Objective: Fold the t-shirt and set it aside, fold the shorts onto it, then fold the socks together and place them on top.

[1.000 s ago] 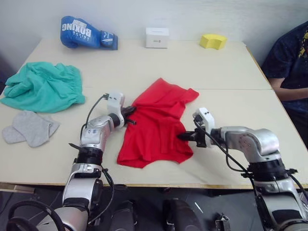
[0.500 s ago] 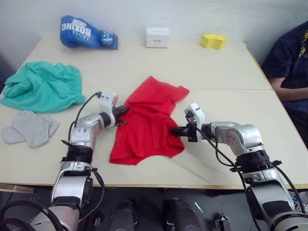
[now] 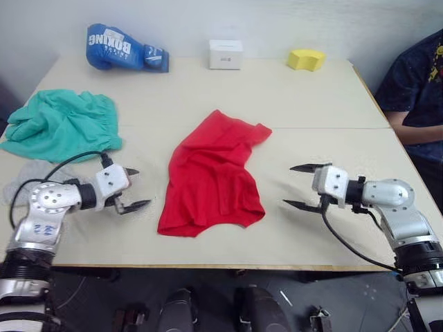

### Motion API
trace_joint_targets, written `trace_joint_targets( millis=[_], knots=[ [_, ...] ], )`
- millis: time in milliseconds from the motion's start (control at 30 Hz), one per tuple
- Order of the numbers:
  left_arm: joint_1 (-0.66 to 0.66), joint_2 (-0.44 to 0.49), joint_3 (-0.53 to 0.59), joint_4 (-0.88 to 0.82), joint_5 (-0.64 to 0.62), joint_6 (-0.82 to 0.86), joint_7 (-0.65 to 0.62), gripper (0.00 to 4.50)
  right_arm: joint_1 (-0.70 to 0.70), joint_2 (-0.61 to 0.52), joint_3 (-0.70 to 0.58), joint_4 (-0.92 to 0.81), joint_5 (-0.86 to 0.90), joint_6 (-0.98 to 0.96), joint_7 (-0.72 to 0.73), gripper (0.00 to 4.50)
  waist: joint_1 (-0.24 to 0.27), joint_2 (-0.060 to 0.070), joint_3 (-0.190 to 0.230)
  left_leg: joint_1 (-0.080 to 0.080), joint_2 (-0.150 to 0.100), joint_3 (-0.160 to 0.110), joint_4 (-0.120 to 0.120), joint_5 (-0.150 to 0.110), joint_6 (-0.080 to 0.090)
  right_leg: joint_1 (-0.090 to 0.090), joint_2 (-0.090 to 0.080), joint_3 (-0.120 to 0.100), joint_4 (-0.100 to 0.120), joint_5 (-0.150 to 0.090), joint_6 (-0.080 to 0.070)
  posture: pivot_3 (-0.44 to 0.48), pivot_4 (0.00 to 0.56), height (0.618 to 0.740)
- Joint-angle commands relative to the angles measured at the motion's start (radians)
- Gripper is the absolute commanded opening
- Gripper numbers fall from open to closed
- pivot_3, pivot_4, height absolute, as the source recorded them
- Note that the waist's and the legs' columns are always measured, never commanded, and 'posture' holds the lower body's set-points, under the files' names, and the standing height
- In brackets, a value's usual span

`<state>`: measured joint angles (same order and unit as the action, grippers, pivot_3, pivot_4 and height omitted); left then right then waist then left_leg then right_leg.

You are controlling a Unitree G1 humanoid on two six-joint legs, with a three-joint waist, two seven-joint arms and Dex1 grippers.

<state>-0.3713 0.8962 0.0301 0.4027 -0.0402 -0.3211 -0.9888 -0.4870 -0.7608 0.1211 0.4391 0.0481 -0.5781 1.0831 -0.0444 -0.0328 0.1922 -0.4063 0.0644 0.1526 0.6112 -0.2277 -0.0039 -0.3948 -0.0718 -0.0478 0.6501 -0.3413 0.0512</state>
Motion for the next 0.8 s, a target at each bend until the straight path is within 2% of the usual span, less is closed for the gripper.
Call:
trace_joint_targets(
  millis=[33,133,167,233,367,500,700,800],
  knots=[
    [-0.031,0.025,-0.058,0.095,0.041,-0.266,-0.083,4.47,-0.067,0.035,0.047,0.135,-0.085,-0.292,-0.022,4.5,-0.006,0.0,0.0,0.0,0.0,0.0,0.0,0.0,0.0,0.0,0.0,0.0,0.0,0.0,0.0,0.0,0.15,0.74],
    [-0.076,0.014,-0.107,0.162,0.053,-0.412,-0.13,4.47,-0.128,0.071,0.093,0.236,-0.148,-0.447,-0.059,4.5,-0.011,0.001,0.0,0.0,0.0,0.0,0.0,0.002,-0.001,0.0,0.0,0.0,0.001,0.0,0.0,0.0,0.15,0.74],
    [-0.093,0.004,-0.122,0.176,0.054,-0.445,-0.141,4.47,-0.143,0.082,0.106,0.256,-0.16,-0.475,-0.068,4.5,-0.011,0.001,0.0,0.0,0.0,0.001,0.001,0.005,0.003,0.0,0.0,0.0,0.001,0.0,0.0,0.0,0.15,0.74],
    [-0.125,-0.014,-0.157,0.204,0.07,-0.503,-0.159,4.47,-0.164,0.101,0.15,0.29,-0.158,-0.528,-0.046,4.5,-0.011,0.001,0.0,0.0,0.0,0.001,0.001,0.005,0.003,0.0,0.0,0.001,0.001,0.0,0.0,0.0,0.15,0.74],
    [-0.225,-0.048,-0.205,0.298,0.182,-0.664,-0.079,4.47,-0.206,0.132,0.221,0.335,-0.178,-0.615,-0.04,4.5,-0.009,0.001,0.0,0.002,0.0,0.001,0.003,0.005,0.004,0.003,0.0,0.001,0.003,0.0,0.0,0.0,0.15,0.74],
    [-0.288,-0.076,-0.262,0.386,0.209,-0.732,-0.091,4.47,-0.249,0.169,0.246,0.394,-0.24,-0.648,-0.097,4.5,-0.008,0.002,-0.001,0.004,-0.001,0.0,0.005,0.006,0.007,0.004,-0.002,0.0,0.006,0.0,0.0,0.0,0.15,0.74],
    [-0.37,-0.131,-0.324,0.48,0.292,-0.824,-0.03,4.47,-0.313,0.197,0.26,0.479,-0.4,-0.649,-0.249,4.5,-0.01,0.005,-0.007,0.007,-0.001,0.0,0.006,0.006,0.008,0.006,-0.002,0.0,0.008,0.0,0.0,0.0,0.15,0.74],
    [-0.404,-0.156,-0.342,0.521,0.336,-0.85,0.019,4.47,-0.34,0.19,0.271,0.512,-0.461,-0.62,-0.321,4.5,-0.01,0.005,-0.007,0.016,-0.001,-0.001,0.005,0.005,0.009,0.014,-0.003,0.0,0.008,0.0,0.0,0.0,0.15,0.74]
  ],
)
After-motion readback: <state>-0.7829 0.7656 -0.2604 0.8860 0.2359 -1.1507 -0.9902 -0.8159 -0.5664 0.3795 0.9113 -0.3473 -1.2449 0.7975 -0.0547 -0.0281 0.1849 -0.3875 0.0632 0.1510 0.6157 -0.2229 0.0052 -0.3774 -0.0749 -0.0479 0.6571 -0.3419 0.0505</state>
